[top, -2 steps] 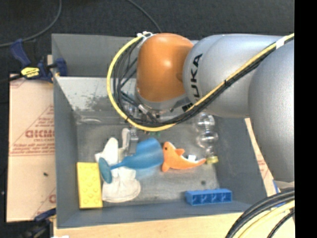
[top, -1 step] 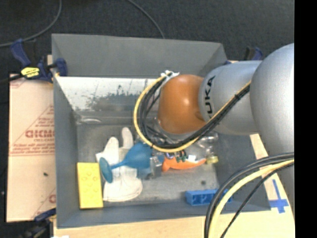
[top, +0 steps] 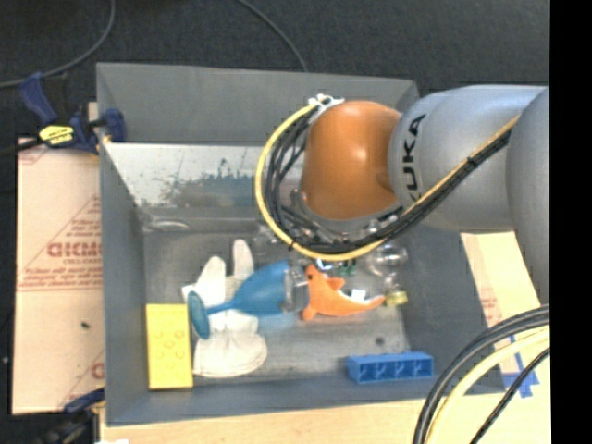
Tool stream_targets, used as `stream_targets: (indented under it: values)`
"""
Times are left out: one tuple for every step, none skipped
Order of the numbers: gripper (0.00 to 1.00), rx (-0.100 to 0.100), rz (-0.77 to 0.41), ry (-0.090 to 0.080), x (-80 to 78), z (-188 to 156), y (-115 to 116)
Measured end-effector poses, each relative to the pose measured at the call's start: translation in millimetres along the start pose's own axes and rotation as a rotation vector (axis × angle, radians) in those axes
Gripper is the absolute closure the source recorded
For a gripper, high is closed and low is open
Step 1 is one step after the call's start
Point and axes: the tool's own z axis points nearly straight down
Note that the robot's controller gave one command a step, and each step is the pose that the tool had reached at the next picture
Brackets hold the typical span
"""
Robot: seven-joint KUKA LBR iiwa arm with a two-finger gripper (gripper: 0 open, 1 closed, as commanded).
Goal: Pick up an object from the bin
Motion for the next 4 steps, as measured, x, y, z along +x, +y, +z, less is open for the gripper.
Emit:
stream_targets:
  values:
    - [0.0, -0.001, 0.167, 0.012, 20.8, 46.1, 3.1]
    - [0.0, 0.0, 0.138, -0.001, 9.8, 74.1, 0.6]
    - [1.0, -0.002, 0.368, 0.011, 17.6, 73.0, -6.0]
    - [1.0, -0.002, 0.368, 0.011, 17.6, 73.0, -6.0]
